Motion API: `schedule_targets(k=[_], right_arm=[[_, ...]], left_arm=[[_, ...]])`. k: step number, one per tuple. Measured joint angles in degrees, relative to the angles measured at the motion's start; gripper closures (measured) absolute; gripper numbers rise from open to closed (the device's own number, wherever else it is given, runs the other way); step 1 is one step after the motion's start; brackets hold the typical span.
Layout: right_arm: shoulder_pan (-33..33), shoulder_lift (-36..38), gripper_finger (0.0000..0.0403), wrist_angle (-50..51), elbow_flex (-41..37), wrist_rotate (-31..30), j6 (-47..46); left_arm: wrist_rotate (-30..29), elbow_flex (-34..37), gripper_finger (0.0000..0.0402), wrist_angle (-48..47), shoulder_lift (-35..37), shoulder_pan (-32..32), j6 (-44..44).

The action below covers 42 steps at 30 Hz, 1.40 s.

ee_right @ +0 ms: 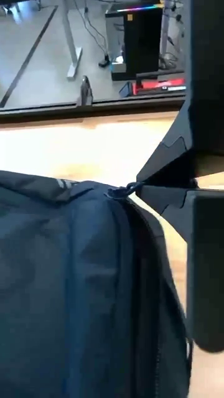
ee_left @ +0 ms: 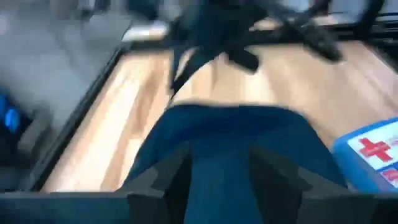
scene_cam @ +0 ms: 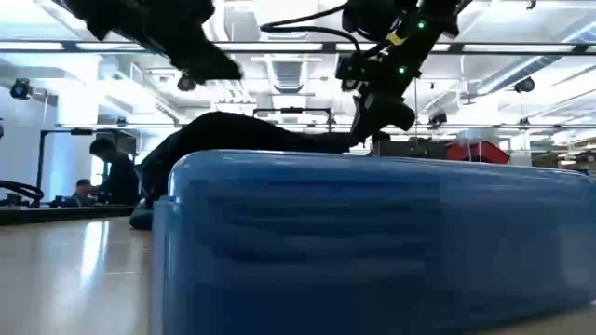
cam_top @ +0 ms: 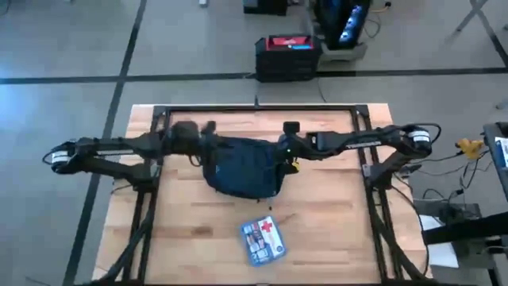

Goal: Unpack backpack
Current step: Close the dark blue backpack

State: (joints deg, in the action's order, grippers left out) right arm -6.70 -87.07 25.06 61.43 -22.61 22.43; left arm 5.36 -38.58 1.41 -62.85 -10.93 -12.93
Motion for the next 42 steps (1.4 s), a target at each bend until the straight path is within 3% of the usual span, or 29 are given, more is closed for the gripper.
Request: schedule_targets(k=[4, 7, 11, 15, 21, 24, 27, 31, 37, 42], right_arm=[[1.7, 1.1, 0.0403, 0.2, -1.0, -0.1, 3.6], [3.2, 1.8, 0.0403, -0.3, -1.4, -0.6, 5.1], [4.8, 2.1, 0.0403, -1.4, -1.7, -4.9, 6.0], [5.5, 2.1, 0.0403, -3.5, -2.0, -6.4, 6.8], [5.6, 2.1, 0.0403, -4.3, -2.5, -8.7, 8.7], [5.6, 2.3, 0.0403, -4.7, -2.6, -9.6, 8.9], [5.6, 2.6, 0.0403, -4.3, -2.7, -10.6, 9.1], [5.6, 3.3, 0.0403, -4.1, -3.1, -10.6, 9.1], [5.7, 3.6, 0.0403, -4.4, -3.3, -10.0, 8.2], [5.7, 3.8, 0.0403, -4.5, -3.4, -10.2, 7.5]], left_arm=[[-3.2, -0.1, 0.0244, 9.6, -7.4, -3.3, -1.8], [5.3, -3.9, 0.0233, 13.5, -14.5, -9.0, -2.8], [20.0, -12.6, 0.0219, 11.9, -25.0, -14.4, -5.1], [30.8, -24.5, 0.0208, 2.5, -35.5, -15.6, -9.6], [33.8, -44.4, 0.0193, -21.1, -48.6, -15.6, -20.1], [38.7, -52.5, 0.0188, -31.0, -54.2, -15.6, -23.5], [44.3, -58.0, 0.0188, -38.1, -58.3, -15.5, -26.1], [47.3, -61.5, 0.0196, -39.2, -62.3, -15.4, -26.2], [46.4, -62.8, 0.0242, -36.9, -64.5, -15.3, -23.1], [45.0, -62.7, 0.0367, -36.7, -64.1, -15.3, -22.3]])
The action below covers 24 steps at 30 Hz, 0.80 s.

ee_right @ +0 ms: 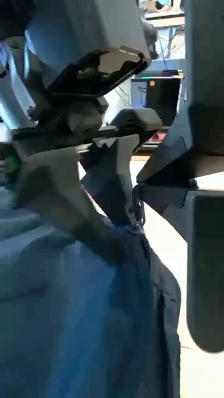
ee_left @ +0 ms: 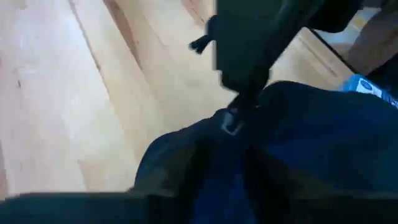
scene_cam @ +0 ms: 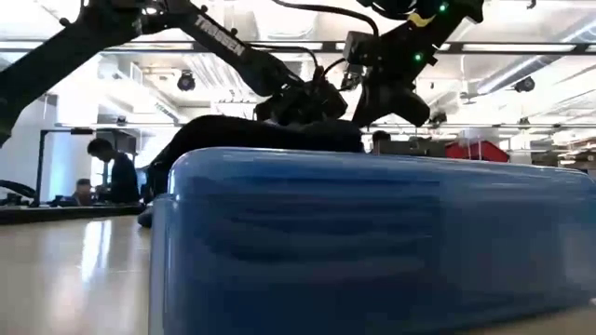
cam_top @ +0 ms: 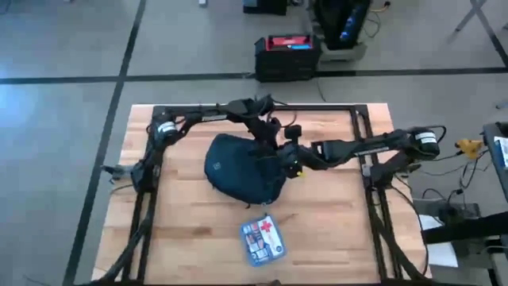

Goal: Unpack backpack
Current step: Close the dark blue backpack, then put the first aid kit box into the dark blue backpack

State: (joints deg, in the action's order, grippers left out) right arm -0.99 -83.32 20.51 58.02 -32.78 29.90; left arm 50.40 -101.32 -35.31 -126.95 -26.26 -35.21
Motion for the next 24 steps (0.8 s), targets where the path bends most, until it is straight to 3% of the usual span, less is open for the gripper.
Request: schedule_targets(k=[4, 11, 15, 20, 24], right_arm=[[0.0, 0.4, 0.0403, 0.9, 0.0, -1.0, -1.2], [-2.9, 0.5, 0.0403, 5.5, -1.0, -1.8, -7.7], [-4.3, 0.6, 0.0396, 6.3, -2.3, -0.2, -9.2], [-4.6, 0.7, 0.0341, 6.7, -3.4, 0.9, -12.6], [-4.3, 0.7, 0.0283, 6.8, -4.4, 1.4, -15.0]], left_arm=[[-5.4, 0.0, 0.0395, -2.1, 1.1, 0.0, 1.7], [-13.3, 0.5, 0.04, -12.1, 5.4, -2.0, 2.8], [-22.2, 1.8, 0.0401, -15.7, 8.4, -4.0, 6.3], [-30.1, 5.5, 0.0401, -19.4, 11.6, -7.9, 10.4], [-31.9, 12.7, 0.0401, -18.1, 14.6, -11.6, 14.7]])
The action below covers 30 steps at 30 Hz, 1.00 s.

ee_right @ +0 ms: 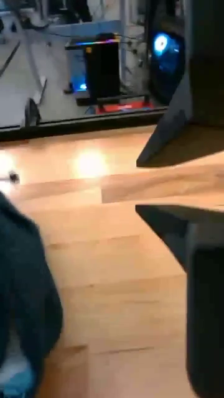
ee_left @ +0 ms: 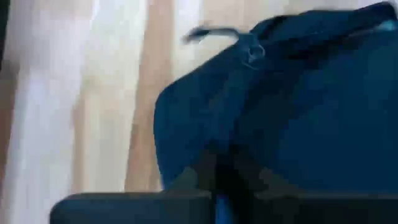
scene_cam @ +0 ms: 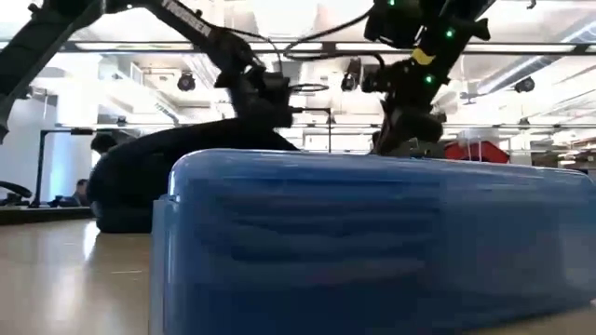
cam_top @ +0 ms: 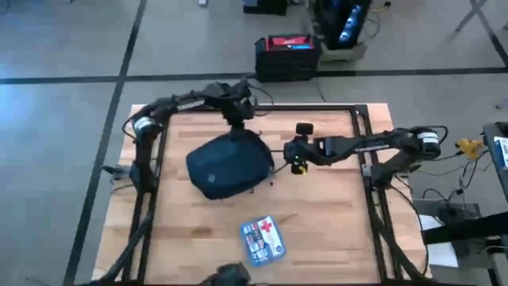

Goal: Unpack backpack
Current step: Put the first aid kit box into the dark blue backpack

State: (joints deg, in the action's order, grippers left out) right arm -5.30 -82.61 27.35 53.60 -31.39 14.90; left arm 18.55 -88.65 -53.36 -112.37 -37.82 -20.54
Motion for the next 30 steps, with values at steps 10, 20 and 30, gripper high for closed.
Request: schedule_targets(k=[10, 20, 30], right_arm=[[11.0, 0.1, 0.0186, 0.3, -1.2, 18.2, -10.0], [33.7, -3.7, 0.0159, -10.1, -1.2, 15.1, -20.9], [44.2, -13.1, 0.0167, -19.1, 1.2, 11.5, -22.8]], left_arm=[[-0.6, 20.1, 0.0401, 10.8, 17.7, -3.2, 4.9], [-0.6, 28.3, 0.0343, 18.4, 41.2, -2.3, 13.5], [0.0, 30.5, 0.0252, 19.1, 52.3, 6.4, 22.6]])
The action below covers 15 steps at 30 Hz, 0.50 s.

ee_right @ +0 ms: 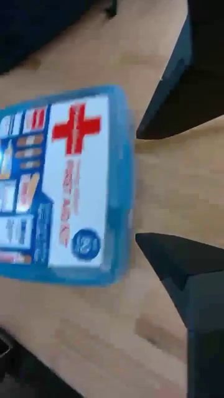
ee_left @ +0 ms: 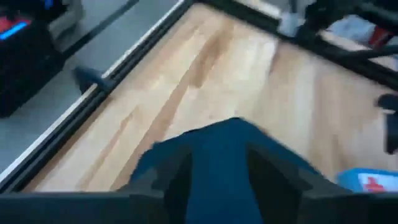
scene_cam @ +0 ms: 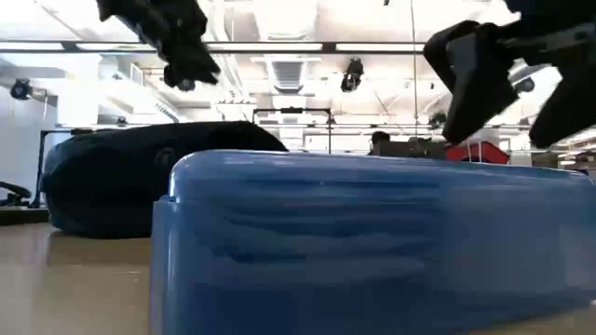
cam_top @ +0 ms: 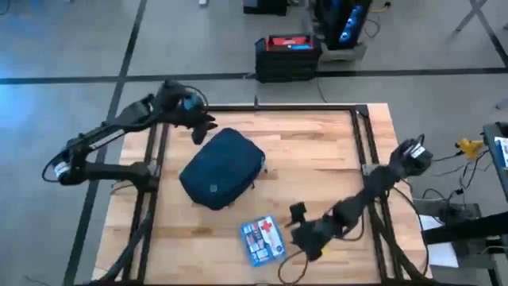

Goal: Unpack backpack
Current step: Put the first aid kit box into the dark blue backpack

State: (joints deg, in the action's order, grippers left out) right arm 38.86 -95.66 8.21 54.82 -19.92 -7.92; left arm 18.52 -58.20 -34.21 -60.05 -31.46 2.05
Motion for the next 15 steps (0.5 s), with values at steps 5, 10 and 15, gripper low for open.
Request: schedule_targets(k=[5, 10, 15], right_arm=[[3.7, -3.8, 0.0173, 0.0, 3.9, -4.9, 0.4], [10.0, -8.0, 0.0162, 3.3, 9.9, -17.1, -0.6], [13.9, -14.7, 0.014, 3.6, 15.7, -24.0, 0.2]], left_arm=[[-0.2, 5.0, 0.0249, 6.9, 0.4, 13.2, 3.0], [-13.7, 10.4, 0.0272, 18.2, -3.4, 34.3, 6.2], [-22.6, 11.5, 0.0293, 25.8, -8.8, 43.7, 10.2]])
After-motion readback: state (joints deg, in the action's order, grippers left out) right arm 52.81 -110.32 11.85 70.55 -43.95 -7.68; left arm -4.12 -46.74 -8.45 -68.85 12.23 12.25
